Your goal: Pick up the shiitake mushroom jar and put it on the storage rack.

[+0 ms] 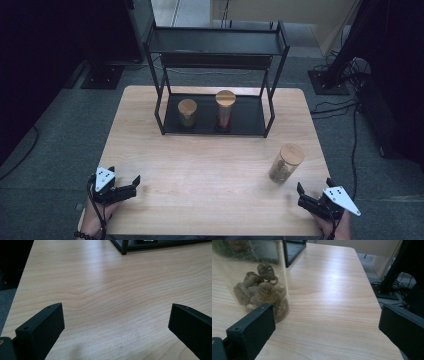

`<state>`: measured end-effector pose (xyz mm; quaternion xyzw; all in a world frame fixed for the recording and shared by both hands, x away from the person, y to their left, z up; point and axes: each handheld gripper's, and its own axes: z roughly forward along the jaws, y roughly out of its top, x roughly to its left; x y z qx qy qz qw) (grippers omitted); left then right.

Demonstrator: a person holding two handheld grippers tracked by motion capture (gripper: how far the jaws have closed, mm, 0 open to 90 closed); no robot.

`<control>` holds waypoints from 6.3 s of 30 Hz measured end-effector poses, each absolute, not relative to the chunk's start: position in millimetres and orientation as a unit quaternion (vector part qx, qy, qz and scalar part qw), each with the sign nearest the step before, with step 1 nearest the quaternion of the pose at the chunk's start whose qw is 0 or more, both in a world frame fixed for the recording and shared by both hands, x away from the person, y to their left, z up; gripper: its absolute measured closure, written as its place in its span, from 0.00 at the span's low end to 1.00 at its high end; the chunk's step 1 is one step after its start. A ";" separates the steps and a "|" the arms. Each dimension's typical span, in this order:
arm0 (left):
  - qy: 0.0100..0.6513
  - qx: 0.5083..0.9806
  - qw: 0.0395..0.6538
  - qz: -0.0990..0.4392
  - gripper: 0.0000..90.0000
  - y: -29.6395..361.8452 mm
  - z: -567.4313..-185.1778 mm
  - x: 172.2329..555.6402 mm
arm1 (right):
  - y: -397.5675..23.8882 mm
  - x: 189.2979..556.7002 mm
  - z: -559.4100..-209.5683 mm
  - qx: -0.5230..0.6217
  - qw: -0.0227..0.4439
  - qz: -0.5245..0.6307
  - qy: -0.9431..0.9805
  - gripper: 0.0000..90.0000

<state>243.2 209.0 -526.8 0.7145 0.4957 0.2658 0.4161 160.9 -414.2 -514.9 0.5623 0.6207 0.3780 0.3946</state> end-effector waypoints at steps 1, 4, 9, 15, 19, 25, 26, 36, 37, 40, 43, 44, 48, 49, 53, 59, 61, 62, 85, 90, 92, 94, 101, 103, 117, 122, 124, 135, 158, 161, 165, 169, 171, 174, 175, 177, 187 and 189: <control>0.496 0.714 0.416 0.266 0.00 209.0 -526.8 243.2 | -413.2 161.7 -515.0 0.561 0.393 0.379 0.623 0.01; 0.496 0.714 0.417 0.266 0.00 209.1 -526.8 243.3 | -410.3 164.1 -515.1 0.555 0.391 0.382 0.627 0.02; 0.496 0.714 0.416 0.266 0.00 209.0 -526.8 243.2 | -406.8 166.9 -515.3 0.548 0.388 0.387 0.632 0.02; 0.495 0.715 0.415 0.267 0.00 209.0 -526.7 243.3 | -400.2 171.0 -515.5 0.536 0.383 0.393 0.641 0.04; 0.496 0.715 0.415 0.266 0.00 208.9 -526.8 243.2 | -395.8 174.8 -515.6 0.531 0.380 0.395 0.646 0.04; 0.495 0.715 0.416 0.266 0.00 209.0 -526.8 243.2 | -389.6 179.8 -515.8 0.527 0.376 0.398 0.650 0.04; 0.495 0.715 0.416 0.266 0.00 209.0 -526.7 243.3 | -387.6 181.3 -515.9 0.525 0.374 0.400 0.652 0.04; 0.495 0.716 0.415 0.266 0.00 208.9 -526.7 243.3 | -379.2 187.2 -516.2 0.514 0.366 0.404 0.662 0.05; 0.495 0.716 0.415 0.266 0.00 208.9 -526.7 243.3 | -378.3 188.1 -516.2 0.512 0.366 0.404 0.664 0.05; 0.495 0.715 0.415 0.267 0.00 209.0 -526.7 243.2 | -375.5 190.7 -516.3 0.510 0.363 0.405 0.666 0.05; 0.495 0.715 0.416 0.267 0.00 208.8 -526.7 243.2 | -372.5 194.0 -516.4 0.508 0.361 0.407 0.667 0.06; 0.495 0.715 0.415 0.267 0.00 208.9 -526.7 243.2 | -371.0 195.4 -516.5 0.508 0.360 0.409 0.667 0.06; 0.497 0.713 0.417 0.266 0.00 209.0 -526.8 243.1 | -367.4 200.4 -516.7 0.505 0.358 0.410 0.669 0.08; 0.496 0.714 0.417 0.266 0.00 209.0 -526.8 243.1 | -366.2 201.6 -516.7 0.507 0.357 0.411 0.669 0.09; 0.496 0.714 0.417 0.266 0.00 209.0 -526.8 243.2 | -363.0 207.1 -516.8 0.507 0.357 0.410 0.669 0.11; 0.496 0.714 0.418 0.266 0.00 209.0 -526.8 243.2 | -358.1 215.6 -517.1 0.508 0.353 0.411 0.670 0.15; 0.495 0.715 0.417 0.266 0.00 209.1 -526.8 243.2 | -356.9 217.7 -517.2 0.509 0.351 0.410 0.671 0.16; 0.495 0.714 0.417 0.266 0.00 209.0 -526.7 243.1 | -356.3 218.5 -517.2 0.508 0.351 0.410 0.671 0.17; 0.497 0.713 0.419 0.265 0.00 209.5 -526.8 243.2 | -348.1 233.1 -515.7 0.513 0.342 0.421 0.665 0.27; 0.496 0.713 0.419 0.264 0.00 209.9 -526.7 243.3 | -344.2 237.4 -515.7 0.512 0.341 0.421 0.666 0.27; 0.496 0.713 0.419 0.264 0.00 209.9 -526.7 243.3 | -342.0 239.8 -515.6 0.512 0.340 0.422 0.667 0.27; 0.497 0.713 0.419 0.264 0.00 210.1 -526.7 243.3 | -339.6 242.1 -515.6 0.510 0.340 0.422 0.668 0.27; 0.497 0.712 0.420 0.264 0.00 210.4 -526.7 243.2 | -330.6 250.2 -514.9 0.507 0.337 0.423 0.671 0.27; 0.497 0.712 0.421 0.263 0.00 210.5 -526.7 243.2 | -326.4 254.1 -513.4 0.506 0.336 0.424 0.672 0.27; 0.496 0.712 0.422 0.262 0.00 210.7 -526.7 243.2 | -311.4 270.9 -509.9 0.500 0.336 0.426 0.675 0.27; 0.495 0.712 0.422 0.262 0.01 210.6 -526.7 243.0 | -307.1 278.5 -509.9 0.501 0.335 0.426 0.675 0.27; 0.495 0.712 0.423 0.262 0.00 210.6 -526.7 243.0 | -306.7 279.9 -509.9 0.501 0.335 0.426 0.675 0.27; 0.495 0.712 0.424 0.261 0.01 211.1 -526.7 243.1 | -301.6 294.7 -508.7 0.504 0.338 0.424 0.672 0.27; 0.496 0.711 0.426 0.260 0.00 211.5 -526.7 242.8 | -293.2 322.1 -501.9 0.509 0.343 0.425 0.665 0.27; 0.496 0.711 0.426 0.260 0.01 211.5 -526.6 242.8 | -291.2 326.1 -501.2 0.509 0.342 0.426 0.665 0.27; 0.496 0.711 0.427 0.259 0.00 211.6 -526.6 242.8 | -289.4 329.1 -501.2 0.509 0.342 0.425 0.666 0.27; 0.496 0.710 0.427 0.259 0.00 211.8 -526.6 242.9 | -288.0 332.7 -500.4 0.510 0.343 0.425 0.665 0.27; 0.496 0.710 0.427 0.259 0.00 211.9 -526.6 242.9 | -287.5 333.5 -500.2 0.511 0.343 0.424 0.665 0.27; 0.496 0.710 0.428 0.258 0.01 212.0 -526.6 242.9 | -286.2 335.9 -499.5 0.510 0.344 0.425 0.664 0.27; 0.497 0.710 0.428 0.258 0.01 212.0 -526.6 243.0 | -285.5 337.4 -499.4 0.511 0.345 0.424 0.663 0.28; 0.497 0.710 0.428 0.258 0.01 212.0 -526.6 242.8 | -284.1 340.0 -499.3 0.513 0.345 0.423 0.662 0.27; 0.497 0.710 0.428 0.258 0.00 212.3 -526.6 242.9 | -279.3 349.7 -496.2 0.513 0.347 0.425 0.660 0.27; 0.497 0.709 0.429 0.257 0.00 212.4 -526.6 242.9 | -278.8 351.5 -496.1 0.514 0.348 0.424 0.660 0.27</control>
